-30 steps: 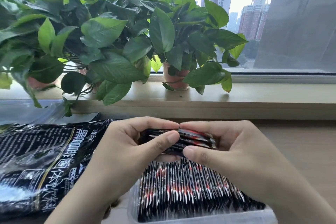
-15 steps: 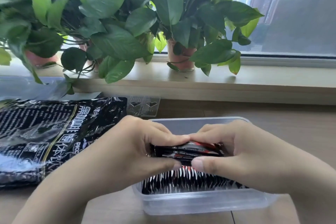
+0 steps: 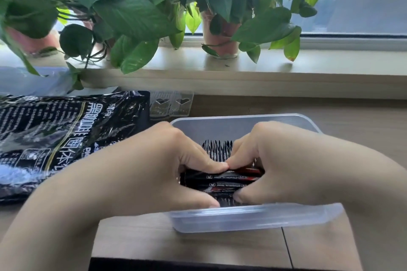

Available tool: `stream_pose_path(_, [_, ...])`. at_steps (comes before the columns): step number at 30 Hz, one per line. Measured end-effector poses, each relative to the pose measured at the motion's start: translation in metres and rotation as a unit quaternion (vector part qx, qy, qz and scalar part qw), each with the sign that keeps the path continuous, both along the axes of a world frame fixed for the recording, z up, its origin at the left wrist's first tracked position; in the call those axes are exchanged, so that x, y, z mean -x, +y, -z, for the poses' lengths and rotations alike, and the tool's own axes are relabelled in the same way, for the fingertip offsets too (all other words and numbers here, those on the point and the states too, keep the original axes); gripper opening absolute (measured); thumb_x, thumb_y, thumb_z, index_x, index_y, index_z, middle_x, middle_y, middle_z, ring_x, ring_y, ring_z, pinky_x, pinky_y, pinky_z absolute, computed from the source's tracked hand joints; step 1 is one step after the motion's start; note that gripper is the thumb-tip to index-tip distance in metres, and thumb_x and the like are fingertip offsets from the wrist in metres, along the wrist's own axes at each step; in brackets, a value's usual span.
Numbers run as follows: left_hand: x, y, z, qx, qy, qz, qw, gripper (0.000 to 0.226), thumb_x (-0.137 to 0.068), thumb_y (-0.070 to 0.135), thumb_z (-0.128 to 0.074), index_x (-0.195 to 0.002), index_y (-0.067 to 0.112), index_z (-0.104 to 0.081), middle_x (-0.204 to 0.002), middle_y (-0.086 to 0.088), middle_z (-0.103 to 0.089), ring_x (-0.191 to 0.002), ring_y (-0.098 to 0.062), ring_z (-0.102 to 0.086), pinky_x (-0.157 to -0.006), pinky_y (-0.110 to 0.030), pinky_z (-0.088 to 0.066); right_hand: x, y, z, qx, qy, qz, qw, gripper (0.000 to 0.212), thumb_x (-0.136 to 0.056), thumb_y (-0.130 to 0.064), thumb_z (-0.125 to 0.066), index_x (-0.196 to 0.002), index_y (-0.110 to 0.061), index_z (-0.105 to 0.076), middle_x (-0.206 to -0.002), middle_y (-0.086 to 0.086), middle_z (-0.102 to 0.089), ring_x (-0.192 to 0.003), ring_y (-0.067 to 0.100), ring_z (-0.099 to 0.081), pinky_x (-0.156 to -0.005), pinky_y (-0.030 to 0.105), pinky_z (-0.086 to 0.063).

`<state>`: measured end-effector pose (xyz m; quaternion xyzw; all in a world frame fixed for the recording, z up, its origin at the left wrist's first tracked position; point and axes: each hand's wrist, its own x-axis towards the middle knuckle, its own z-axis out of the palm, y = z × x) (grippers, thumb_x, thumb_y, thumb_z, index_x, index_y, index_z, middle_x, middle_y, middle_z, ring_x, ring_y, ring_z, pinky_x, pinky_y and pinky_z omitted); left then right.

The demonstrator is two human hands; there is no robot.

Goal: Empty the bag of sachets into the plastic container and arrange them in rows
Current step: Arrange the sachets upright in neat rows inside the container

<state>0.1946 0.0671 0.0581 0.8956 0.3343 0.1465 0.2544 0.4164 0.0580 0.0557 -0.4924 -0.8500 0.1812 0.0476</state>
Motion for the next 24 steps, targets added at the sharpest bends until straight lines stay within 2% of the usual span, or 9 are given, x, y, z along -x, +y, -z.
stream_pose_path(2, [0.002,0.000,-0.003,0.012,0.013,0.010,1.000,0.043,-0.080,0.057,-0.074,-0.121,0.043,-0.070,-0.100,0.019,-0.077,-0.087,-0.003,-0.073,-0.073,-0.032,-0.059,0.001,0.001,-0.001,0.010,0.004,-0.005,1.000,0.040,-0.059,-0.059,-0.061,-0.093,-0.042,-0.073,-0.072,0.002,-0.067,-0.056,0.016,-0.058,-0.052,0.037,-0.055])
stream_pose_path(5, [0.001,0.003,-0.005,0.031,0.035,0.014,0.999,0.038,-0.085,0.059,-0.064,-0.122,0.048,-0.067,-0.091,0.008,-0.077,-0.077,-0.015,-0.073,-0.069,-0.035,-0.057,0.002,0.002,-0.005,0.022,0.001,-0.009,1.000,0.035,-0.062,-0.057,-0.064,-0.093,-0.045,-0.072,-0.075,0.000,-0.068,-0.057,0.013,-0.059,-0.055,0.035,-0.053])
stream_pose_path(8, [-0.003,0.008,-0.003,0.026,0.077,0.002,0.997,0.040,-0.080,0.062,-0.061,-0.118,0.053,-0.067,-0.080,-0.003,-0.075,-0.069,-0.023,-0.064,-0.067,-0.036,-0.053,0.002,0.002,-0.008,0.045,0.001,-0.021,0.999,0.030,-0.069,-0.053,-0.070,-0.095,-0.039,-0.074,-0.078,0.001,-0.069,-0.059,0.013,-0.057,-0.056,0.031,-0.049])
stream_pose_path(11, [-0.004,0.009,-0.001,0.010,0.106,0.001,0.994,0.043,-0.075,0.067,-0.062,-0.117,0.059,-0.064,-0.081,0.004,-0.075,-0.065,-0.014,-0.060,-0.068,-0.032,-0.053,0.001,0.000,-0.012,0.089,0.023,-0.028,0.995,0.031,-0.074,-0.052,-0.075,-0.098,-0.032,-0.076,-0.081,-0.001,-0.071,-0.063,0.012,-0.060,-0.061,0.030,-0.052])
stream_pose_path(13, [-0.005,0.008,0.001,-0.005,0.122,0.010,0.992,0.046,-0.073,0.066,-0.062,-0.119,0.064,-0.057,-0.082,0.012,-0.075,-0.070,-0.009,-0.061,-0.067,-0.029,-0.053,-0.002,-0.002,-0.017,0.126,0.063,-0.024,0.990,0.028,-0.077,-0.044,-0.079,-0.103,-0.033,-0.077,-0.083,-0.011,-0.075,-0.062,-0.002,-0.065,-0.064,0.022,-0.056])
stream_pose_path(17, [-0.008,0.010,0.007,-0.033,0.111,0.024,0.993,0.048,-0.074,0.062,-0.066,-0.120,0.064,-0.054,-0.075,0.011,-0.072,-0.066,-0.010,-0.057,-0.056,-0.029,-0.051,-0.007,-0.002,-0.021,0.126,0.096,-0.002,0.987,0.016,-0.077,-0.029,-0.083,-0.092,-0.032,-0.080,-0.077,-0.016,-0.076,-0.056,-0.008,-0.064,-0.053,0.004,-0.043])
stream_pose_path(19, [-0.009,0.012,0.011,-0.027,0.097,0.016,0.995,0.043,-0.071,0.063,-0.066,-0.114,0.060,-0.062,-0.072,0.005,-0.070,-0.060,-0.016,-0.056,-0.052,-0.032,-0.051,-0.006,-0.003,-0.019,0.112,0.083,0.008,0.990,0.014,-0.074,-0.029,-0.085,-0.087,-0.031,-0.079,-0.072,-0.016,-0.074,-0.054,-0.006,-0.063,-0.050,0.007,-0.045])
stream_pose_path(22, [-0.011,0.011,0.010,0.007,0.093,0.010,0.996,0.050,-0.062,0.070,-0.058,-0.110,0.061,-0.064,-0.078,0.002,-0.073,-0.063,-0.018,-0.062,-0.058,-0.034,-0.055,-0.001,-0.004,-0.016,0.100,0.037,0.023,0.994,0.014,-0.072,-0.034,-0.084,-0.084,-0.033,-0.078,-0.070,-0.018,-0.072,-0.061,-0.001,-0.066,-0.059,0.019,-0.054])
stream_pose_path(24, [-0.015,0.012,0.007,0.018,0.097,0.006,0.995,0.044,-0.060,0.063,-0.066,-0.104,0.060,-0.069,-0.086,0.007,-0.076,-0.071,-0.010,-0.065,-0.064,-0.029,-0.055,0.002,-0.005,-0.013,0.087,0.013,0.027,0.996,0.012,-0.071,-0.037,-0.083,-0.080,-0.032,-0.076,-0.068,-0.019,-0.070,-0.057,-0.002,-0.063,-0.052,0.015,-0.051])
